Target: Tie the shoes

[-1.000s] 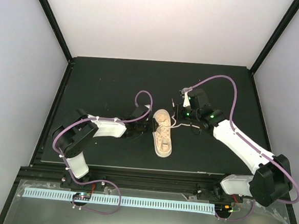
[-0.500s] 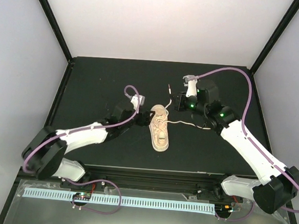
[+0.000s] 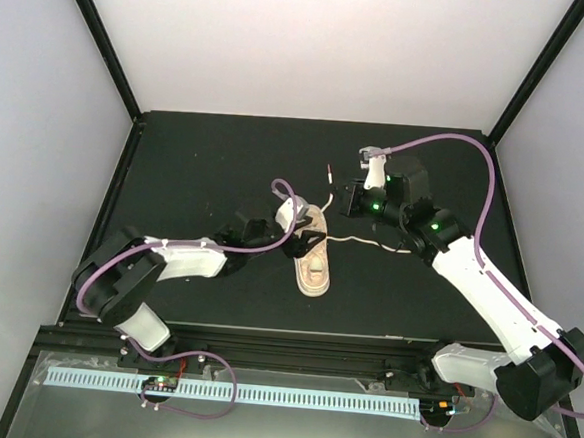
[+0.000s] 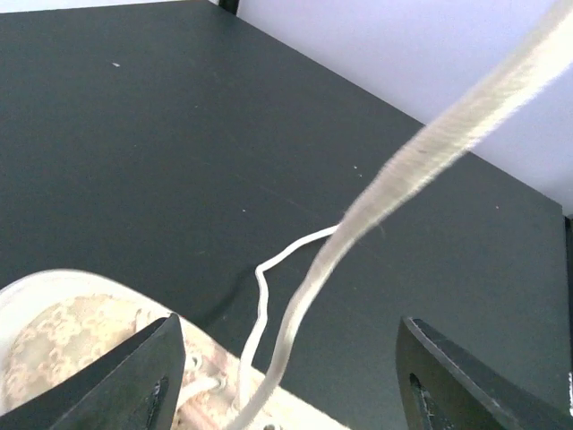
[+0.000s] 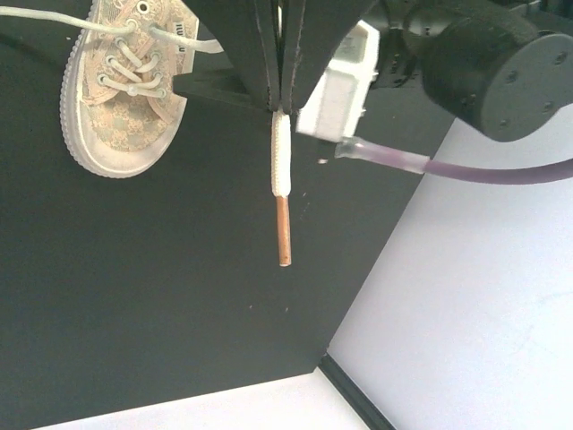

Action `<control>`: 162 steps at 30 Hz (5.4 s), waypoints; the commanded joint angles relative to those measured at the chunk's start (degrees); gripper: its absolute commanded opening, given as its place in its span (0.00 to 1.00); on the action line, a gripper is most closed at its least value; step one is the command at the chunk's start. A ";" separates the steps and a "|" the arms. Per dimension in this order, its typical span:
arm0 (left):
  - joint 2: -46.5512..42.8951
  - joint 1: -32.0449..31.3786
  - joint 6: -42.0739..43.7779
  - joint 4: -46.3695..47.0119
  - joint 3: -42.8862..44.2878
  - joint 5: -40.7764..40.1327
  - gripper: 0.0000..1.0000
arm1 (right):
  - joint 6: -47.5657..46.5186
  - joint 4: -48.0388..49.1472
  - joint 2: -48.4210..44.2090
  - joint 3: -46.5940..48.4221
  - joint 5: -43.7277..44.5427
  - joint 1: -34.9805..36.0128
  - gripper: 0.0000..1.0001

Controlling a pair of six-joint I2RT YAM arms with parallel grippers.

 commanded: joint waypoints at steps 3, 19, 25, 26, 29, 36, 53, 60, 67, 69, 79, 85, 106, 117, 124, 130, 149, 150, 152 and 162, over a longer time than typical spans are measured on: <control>4.95 -1.06 0.28 6.98 5.11 2.05 0.57 | 1.78 0.65 -1.73 1.03 1.08 0.36 0.02; 1.39 -1.08 -5.95 7.71 0.30 -3.04 0.02 | -1.20 1.00 3.66 2.79 5.45 0.35 0.02; -3.10 -0.91 -8.65 1.30 -2.51 -3.38 0.02 | -1.14 3.46 14.07 4.71 4.97 0.31 0.02; -4.02 -0.83 -9.55 1.12 -3.40 -3.82 0.02 | -1.14 3.79 15.88 5.33 4.79 0.34 0.02; -5.15 -0.72 -11.04 -1.68 -4.17 -4.32 0.02 | -1.92 3.09 21.25 7.75 4.33 0.35 0.10; -5.65 -0.39 -14.67 -9.42 -2.62 -5.15 0.02 | -4.03 -1.82 20.94 7.54 10.45 -0.67 0.75; -6.30 0.39 -15.16 -12.68 -0.71 -3.21 0.02 | 5.41 -4.55 1.14 -25.20 13.67 -17.26 0.84; -6.01 0.39 -14.33 -14.08 0.36 -1.82 0.02 | 8.95 0.64 8.33 -25.55 11.65 -18.05 0.84; -6.88 0.35 -12.66 -15.47 0.44 -1.47 0.02 | 17.23 7.88 12.72 -26.38 8.21 -18.05 0.84; -7.21 0.37 -12.40 -15.75 0.36 -1.44 0.02 | 19.37 10.03 13.72 -26.85 7.35 -18.09 0.84; -8.12 0.39 -12.30 -15.60 -0.33 -0.54 0.01 | 22.31 13.24 18.26 -26.49 10.57 -18.09 0.78; -8.03 0.42 -11.31 -16.90 0.54 0.32 0.02 | 22.26 14.33 23.01 -24.09 12.39 -18.09 0.65; -8.30 0.41 -12.61 -21.75 0.30 -1.00 0.01 | 7.61 12.10 23.10 -19.72 10.47 -16.87 0.02; -9.16 0.51 -13.95 -25.01 2.14 -3.63 0.02 | -0.86 4.00 8.93 -20.50 -0.80 -5.57 0.69; -9.75 0.75 -14.00 -25.86 2.35 -3.94 0.01 | -0.19 4.22 11.16 -20.67 -1.04 0.89 0.68; -10.69 0.77 -13.53 -26.97 2.54 -4.17 0.01 | -2.68 3.16 16.36 -18.27 -3.84 5.43 0.61; -23.72 0.30 -9.68 -32.44 -5.96 4.48 0.02 | 15.94 -4.84 1.55 -29.02 3.24 17.47 0.05; -24.24 0.32 -9.65 -32.98 -6.33 5.30 0.02 | 16.60 -4.73 0.77 -29.42 3.25 17.83 0.13; -24.94 0.26 -9.40 -33.92 -6.66 6.71 0.01 | 17.43 -5.34 -1.22 -29.86 4.06 18.09 0.46; -26.49 0.27 -6.64 -35.73 -6.15 6.37 0.01 | 19.98 -4.16 -9.74 -26.70 22.64 6.67 0.89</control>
